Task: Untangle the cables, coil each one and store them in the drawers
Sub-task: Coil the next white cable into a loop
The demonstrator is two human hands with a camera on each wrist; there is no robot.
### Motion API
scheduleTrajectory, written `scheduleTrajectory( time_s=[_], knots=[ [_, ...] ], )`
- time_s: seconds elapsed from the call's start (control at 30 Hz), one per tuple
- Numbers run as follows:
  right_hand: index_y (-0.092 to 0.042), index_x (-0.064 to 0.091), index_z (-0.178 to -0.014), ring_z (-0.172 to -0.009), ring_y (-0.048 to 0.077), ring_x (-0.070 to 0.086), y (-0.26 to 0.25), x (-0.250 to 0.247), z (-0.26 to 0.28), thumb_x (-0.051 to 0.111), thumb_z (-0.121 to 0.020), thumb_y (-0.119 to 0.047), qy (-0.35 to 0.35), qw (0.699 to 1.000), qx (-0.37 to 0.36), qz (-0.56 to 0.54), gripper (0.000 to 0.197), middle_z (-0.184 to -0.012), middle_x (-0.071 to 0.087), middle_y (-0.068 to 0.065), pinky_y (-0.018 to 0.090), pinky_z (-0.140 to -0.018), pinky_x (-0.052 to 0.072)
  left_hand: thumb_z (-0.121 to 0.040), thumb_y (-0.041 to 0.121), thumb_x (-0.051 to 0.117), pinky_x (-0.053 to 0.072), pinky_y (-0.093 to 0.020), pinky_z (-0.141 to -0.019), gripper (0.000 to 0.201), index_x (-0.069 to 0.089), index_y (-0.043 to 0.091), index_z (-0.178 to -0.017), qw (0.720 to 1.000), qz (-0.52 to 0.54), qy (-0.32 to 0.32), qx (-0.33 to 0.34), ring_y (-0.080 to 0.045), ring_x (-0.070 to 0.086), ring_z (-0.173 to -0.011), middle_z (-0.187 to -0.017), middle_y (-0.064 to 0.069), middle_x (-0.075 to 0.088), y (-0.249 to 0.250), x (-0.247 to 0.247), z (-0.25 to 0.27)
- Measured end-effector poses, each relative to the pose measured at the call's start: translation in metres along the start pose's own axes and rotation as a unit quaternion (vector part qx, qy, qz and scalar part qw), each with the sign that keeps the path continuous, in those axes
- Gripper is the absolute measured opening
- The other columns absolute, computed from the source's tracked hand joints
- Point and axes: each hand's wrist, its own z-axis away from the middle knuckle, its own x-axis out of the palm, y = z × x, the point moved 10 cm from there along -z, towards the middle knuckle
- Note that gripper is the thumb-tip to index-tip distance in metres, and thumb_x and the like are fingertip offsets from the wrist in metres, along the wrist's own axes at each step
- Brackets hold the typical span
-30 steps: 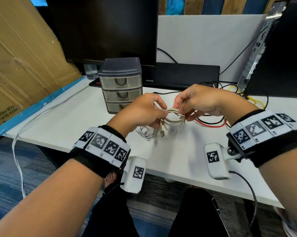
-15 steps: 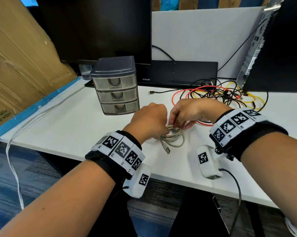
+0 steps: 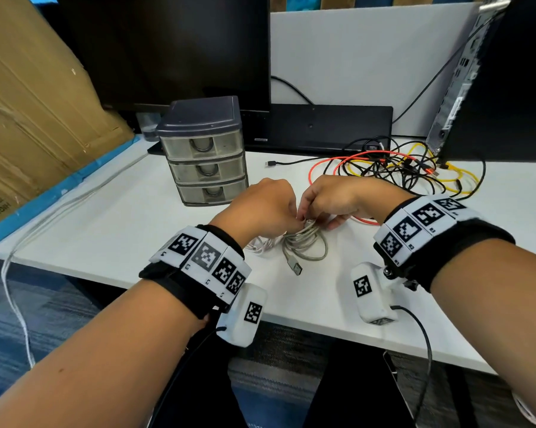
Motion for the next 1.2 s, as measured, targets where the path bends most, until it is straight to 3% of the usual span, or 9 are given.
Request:
scheduleTrajectory(
  time_s=[0.13,0.33,0.43,0.63,0.77,0.83,0.97,1.1,1.2],
  knots=[
    [-0.008,0.075,-0.103,-0.079,0.019,0.068,0.002,-0.001,0.001,0.055,-0.097,-0.001,0.008,1.000,0.005,-0.001,0.022,-0.094,0.073,0.009,0.039,-0.086,0.059,-0.084,0.035,0.078,0.062,-0.039,-0.077,0.013,0.078,0.022,-0.087,1.000,0.013,0.001,0.000,-0.021,0.069,-0.082,-0.090,0.001,0.073,-0.002,-0.002,0.001],
    [-0.011,0.076,-0.098,-0.082,0.021,0.067,0.002,0.001,0.003,0.057,-0.096,-0.002,0.008,1.000,0.006,-0.003,0.021,-0.097,0.072,0.009,0.038,-0.084,0.060,-0.082,0.034,0.078,0.062,-0.040,-0.078,0.012,0.078,0.023,-0.088,1.000,0.011,-0.008,-0.001,-0.019,0.069,-0.084,-0.090,0.002,0.074,-0.002,0.001,0.003],
    [-0.013,0.075,-0.096,-0.084,0.020,0.066,0.001,0.004,0.005,0.064,-0.094,-0.002,-0.007,1.000,0.005,0.009,0.016,-0.097,0.073,0.007,0.036,-0.083,0.059,-0.077,0.038,0.081,0.060,-0.040,-0.079,0.020,0.076,0.026,-0.093,1.000,-0.014,-0.018,-0.003,-0.021,0.068,-0.091,-0.094,0.003,0.071,0.000,0.007,0.003],
    [-0.009,0.073,-0.106,-0.085,0.019,0.064,0.006,0.016,0.010,0.075,-0.087,-0.002,-0.047,0.997,0.008,0.065,0.020,-0.092,0.072,0.005,0.026,-0.071,0.057,-0.076,0.041,0.084,0.049,-0.030,-0.067,0.041,0.071,0.024,-0.112,0.998,-0.054,-0.033,0.021,-0.024,0.064,-0.096,-0.103,0.002,0.067,0.011,0.016,0.002],
    [-0.008,0.074,-0.097,-0.086,0.017,0.064,0.000,0.005,0.012,0.071,-0.088,0.003,-0.027,0.999,-0.026,0.007,0.015,-0.087,0.070,0.004,0.024,-0.067,0.056,-0.078,0.043,0.082,0.056,-0.035,-0.075,0.038,0.073,0.023,-0.109,0.999,-0.035,-0.026,0.015,-0.025,0.065,-0.096,-0.099,0.001,0.067,0.009,0.008,0.000],
    [-0.007,0.074,-0.096,-0.083,0.015,0.061,-0.007,0.000,0.015,0.068,-0.089,0.006,-0.034,0.997,-0.056,-0.049,0.016,-0.087,0.068,0.004,0.022,-0.065,0.054,-0.081,0.046,0.080,0.054,-0.034,-0.071,0.035,0.074,0.019,-0.102,0.999,-0.027,-0.025,0.010,-0.025,0.065,-0.088,-0.092,-0.001,0.068,0.008,0.001,0.001],
    [-0.004,0.072,-0.102,-0.076,0.011,0.060,-0.017,-0.011,0.022,0.067,-0.091,0.006,-0.051,0.982,-0.111,-0.147,0.017,-0.085,0.067,0.004,0.021,-0.066,0.051,-0.092,0.032,0.072,0.037,-0.030,-0.059,0.031,0.073,0.001,-0.094,0.999,0.030,-0.033,0.013,-0.024,0.051,-0.069,-0.078,-0.010,0.060,0.010,-0.012,0.003],
    [-0.014,0.070,-0.090,-0.072,0.008,0.059,-0.024,-0.024,0.031,0.071,-0.087,0.002,-0.045,0.959,-0.153,-0.233,0.017,-0.076,0.065,-0.001,0.023,-0.066,0.049,-0.094,0.027,0.073,0.041,-0.035,-0.067,0.021,0.079,0.010,-0.083,0.981,0.193,0.013,0.018,-0.024,0.054,-0.072,-0.090,-0.025,0.070,0.005,-0.032,0.009],
    [-0.015,0.067,-0.092,-0.073,0.009,0.058,-0.030,-0.034,0.036,0.076,-0.078,-0.010,-0.037,0.937,-0.190,-0.291,0.018,-0.079,0.062,0.001,0.024,-0.066,0.047,-0.095,0.020,0.073,0.041,-0.037,-0.070,0.019,0.078,0.005,-0.084,0.947,0.316,0.052,0.029,-0.025,0.056,-0.074,-0.093,-0.027,0.073,0.006,-0.043,0.015]
  ],
)
